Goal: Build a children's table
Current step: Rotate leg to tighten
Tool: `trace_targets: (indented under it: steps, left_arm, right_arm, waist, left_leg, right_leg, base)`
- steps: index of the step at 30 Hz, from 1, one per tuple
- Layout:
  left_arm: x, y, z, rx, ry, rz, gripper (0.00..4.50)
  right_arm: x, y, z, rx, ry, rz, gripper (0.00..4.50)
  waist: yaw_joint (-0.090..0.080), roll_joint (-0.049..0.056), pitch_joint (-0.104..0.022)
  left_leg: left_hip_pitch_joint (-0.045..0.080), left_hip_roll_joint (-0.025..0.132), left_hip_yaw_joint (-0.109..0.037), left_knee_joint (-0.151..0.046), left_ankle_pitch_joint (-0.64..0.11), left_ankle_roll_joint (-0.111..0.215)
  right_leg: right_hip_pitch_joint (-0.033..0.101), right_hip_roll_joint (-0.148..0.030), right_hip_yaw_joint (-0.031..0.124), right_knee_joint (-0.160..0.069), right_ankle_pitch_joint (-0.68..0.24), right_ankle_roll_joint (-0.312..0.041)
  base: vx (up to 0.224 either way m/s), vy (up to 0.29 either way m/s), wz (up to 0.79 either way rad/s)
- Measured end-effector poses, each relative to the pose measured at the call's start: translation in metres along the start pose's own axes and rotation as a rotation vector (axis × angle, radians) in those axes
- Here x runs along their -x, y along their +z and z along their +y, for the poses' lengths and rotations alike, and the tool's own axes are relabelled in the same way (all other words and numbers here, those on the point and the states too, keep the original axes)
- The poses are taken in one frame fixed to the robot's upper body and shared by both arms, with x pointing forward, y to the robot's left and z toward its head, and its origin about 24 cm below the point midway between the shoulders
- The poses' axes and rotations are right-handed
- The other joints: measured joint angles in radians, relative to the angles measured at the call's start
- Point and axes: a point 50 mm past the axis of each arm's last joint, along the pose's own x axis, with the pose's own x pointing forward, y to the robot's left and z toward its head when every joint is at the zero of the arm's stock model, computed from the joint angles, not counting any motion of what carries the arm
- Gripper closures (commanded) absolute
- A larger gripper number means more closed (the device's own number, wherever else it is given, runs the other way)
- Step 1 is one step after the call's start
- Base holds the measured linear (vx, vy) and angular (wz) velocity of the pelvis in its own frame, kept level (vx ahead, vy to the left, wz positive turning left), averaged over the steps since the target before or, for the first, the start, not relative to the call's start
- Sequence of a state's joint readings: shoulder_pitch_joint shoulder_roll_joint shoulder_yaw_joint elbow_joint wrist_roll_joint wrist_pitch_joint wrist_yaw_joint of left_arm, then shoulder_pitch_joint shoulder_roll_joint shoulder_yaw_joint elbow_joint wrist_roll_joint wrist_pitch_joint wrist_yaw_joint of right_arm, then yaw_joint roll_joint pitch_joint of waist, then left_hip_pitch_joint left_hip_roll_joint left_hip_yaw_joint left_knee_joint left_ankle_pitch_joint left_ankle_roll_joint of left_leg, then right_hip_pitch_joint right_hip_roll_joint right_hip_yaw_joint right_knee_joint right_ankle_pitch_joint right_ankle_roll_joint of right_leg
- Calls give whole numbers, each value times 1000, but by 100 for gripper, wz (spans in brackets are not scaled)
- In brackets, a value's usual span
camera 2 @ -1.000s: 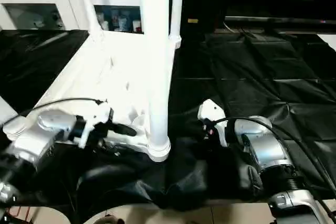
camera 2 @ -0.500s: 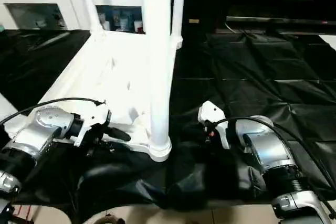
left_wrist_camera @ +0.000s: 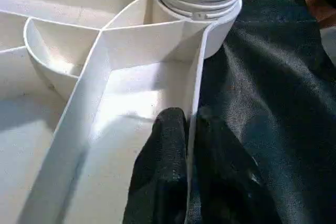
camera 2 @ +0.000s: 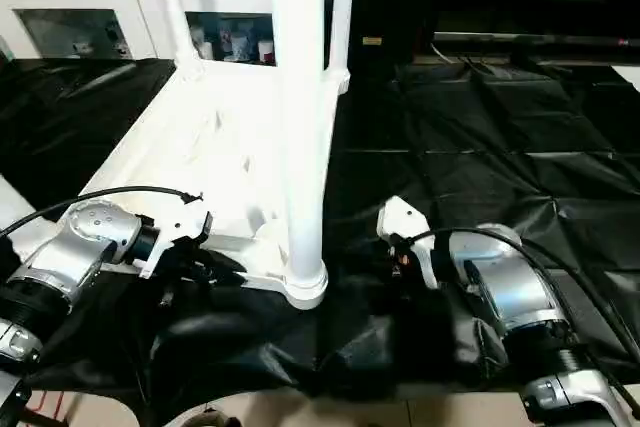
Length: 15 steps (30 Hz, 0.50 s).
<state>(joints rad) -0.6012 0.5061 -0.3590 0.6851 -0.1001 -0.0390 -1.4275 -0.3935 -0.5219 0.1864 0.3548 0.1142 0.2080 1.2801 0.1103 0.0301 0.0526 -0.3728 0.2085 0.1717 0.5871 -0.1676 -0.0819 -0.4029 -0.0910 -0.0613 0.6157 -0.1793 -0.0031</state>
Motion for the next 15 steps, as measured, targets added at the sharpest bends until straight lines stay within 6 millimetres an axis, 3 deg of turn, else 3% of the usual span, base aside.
trace_targets:
  steps: [5,15]
  left_arm:
    - [-10,6,-3,66,11,-21,445]
    - [-31,18,-7,183,307,-118,449]
  right_arm:
    - [-2,0,-1,-6,-16,-7,135]
    - [-6,1,-8,-41,-137,-39,119]
  waist:
    - [-11,0,0]
    - [-40,0,0]
  left_leg:
    - [0,0,0,0,0,0]
    - [1,0,0,-2,0,0]
  right_leg:
    - [0,0,1,0,0,0]
    - [-1,1,0,0,-1,1]
  base:
    - [0,0,0]
    - [0,0,0]
